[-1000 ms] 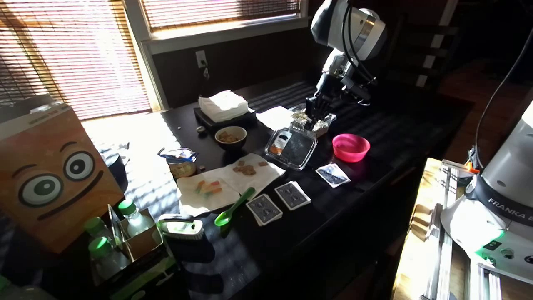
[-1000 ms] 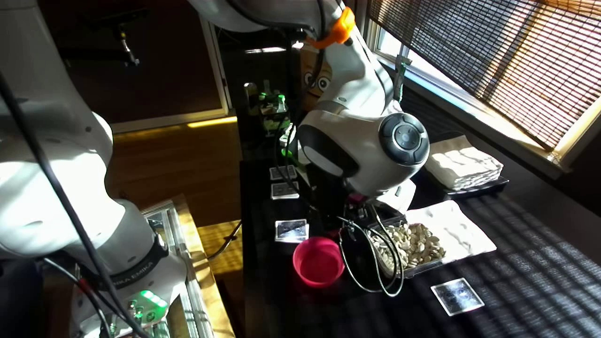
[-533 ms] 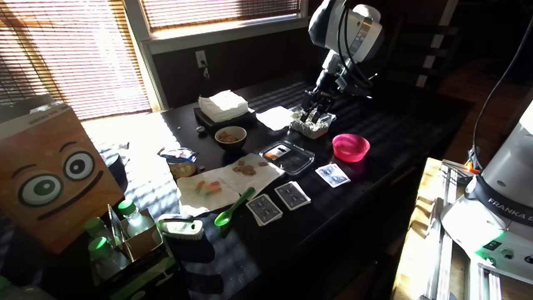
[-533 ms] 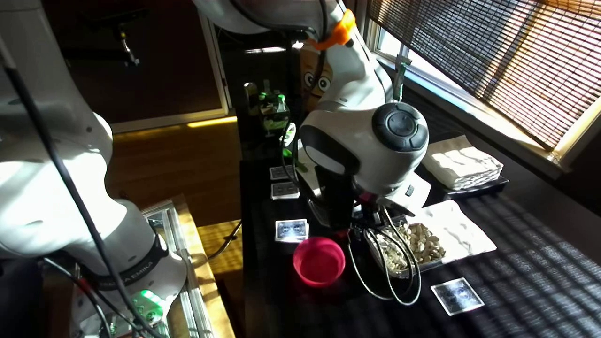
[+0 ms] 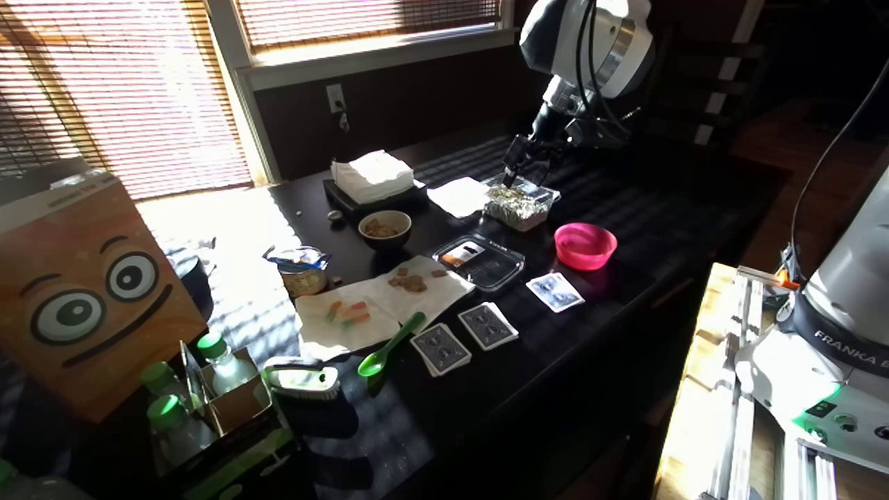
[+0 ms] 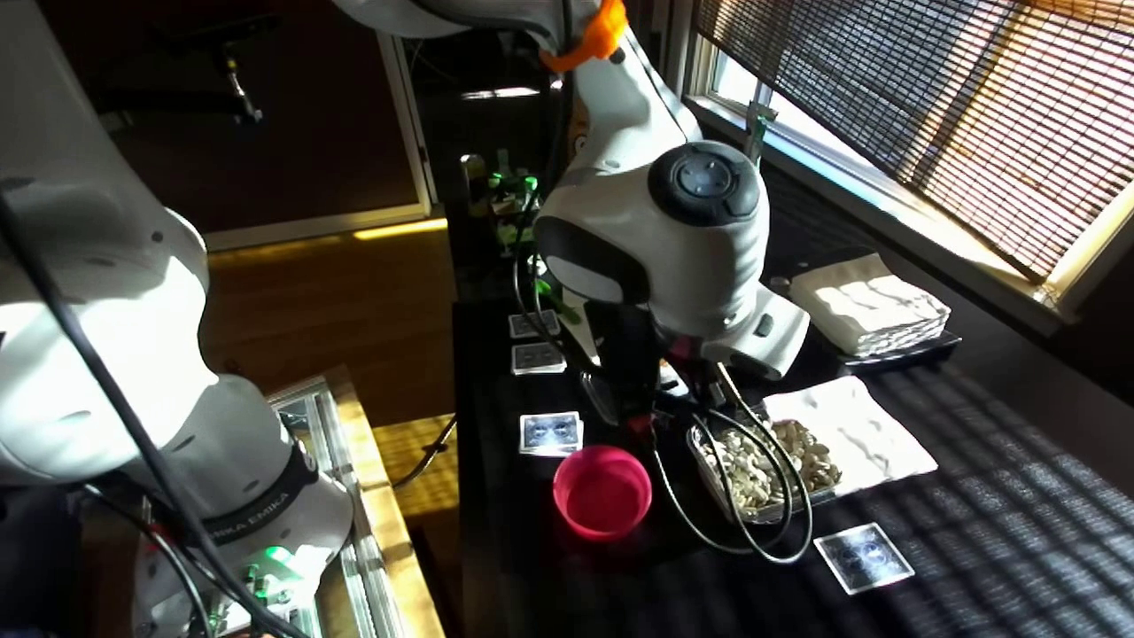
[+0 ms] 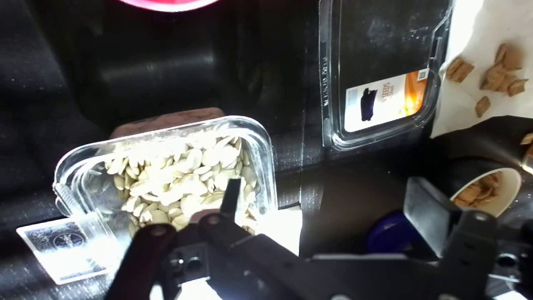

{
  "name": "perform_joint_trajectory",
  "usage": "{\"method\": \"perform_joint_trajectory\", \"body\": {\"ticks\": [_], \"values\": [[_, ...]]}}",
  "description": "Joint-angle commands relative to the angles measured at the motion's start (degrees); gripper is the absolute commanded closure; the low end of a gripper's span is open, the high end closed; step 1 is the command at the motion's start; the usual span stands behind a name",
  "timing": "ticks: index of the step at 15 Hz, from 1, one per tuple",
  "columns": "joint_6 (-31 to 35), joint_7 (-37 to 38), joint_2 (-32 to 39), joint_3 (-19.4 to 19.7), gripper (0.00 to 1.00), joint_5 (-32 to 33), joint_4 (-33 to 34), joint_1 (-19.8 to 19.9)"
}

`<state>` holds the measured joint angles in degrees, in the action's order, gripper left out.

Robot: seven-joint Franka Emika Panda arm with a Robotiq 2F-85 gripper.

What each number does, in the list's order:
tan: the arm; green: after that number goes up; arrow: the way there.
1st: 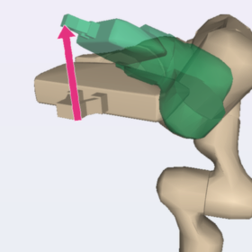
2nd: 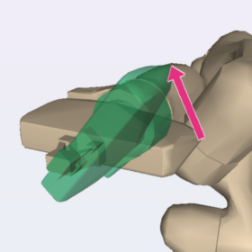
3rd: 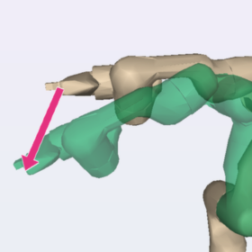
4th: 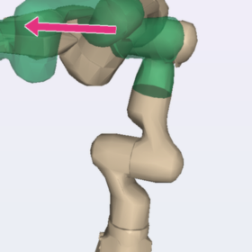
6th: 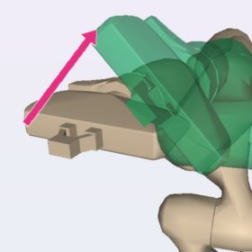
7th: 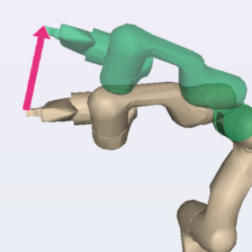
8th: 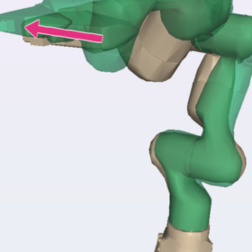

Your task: Put some of the contents in the bowl on the lid and then after pour the contents on the lid in the bowl

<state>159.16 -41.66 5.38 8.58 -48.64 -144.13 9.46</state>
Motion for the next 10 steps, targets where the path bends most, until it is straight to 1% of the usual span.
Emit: {"method": "perform_joint_trajectory", "body": {"ticks": [1, 5, 6, 8, 10], "values": [[2.87, 0.87, -9.1, 0.1, 0.0, 6.43, -7.55, -1.19], [2.63, 1.19, -15.98, -0.33, 0.0, 11.99, -11.53, -0.14], [1.96, -0.03, -10.58, 0.0, 0.0, 8.64, -7.76, -0.62], [2.02, -0.03, -13.36, 0.0, 0.0, 9.69, -9.41, -0.58], [2.03, -0.03, -14.57, 0.01, 0.0, 9.93, -10.26, -0.57]]}}
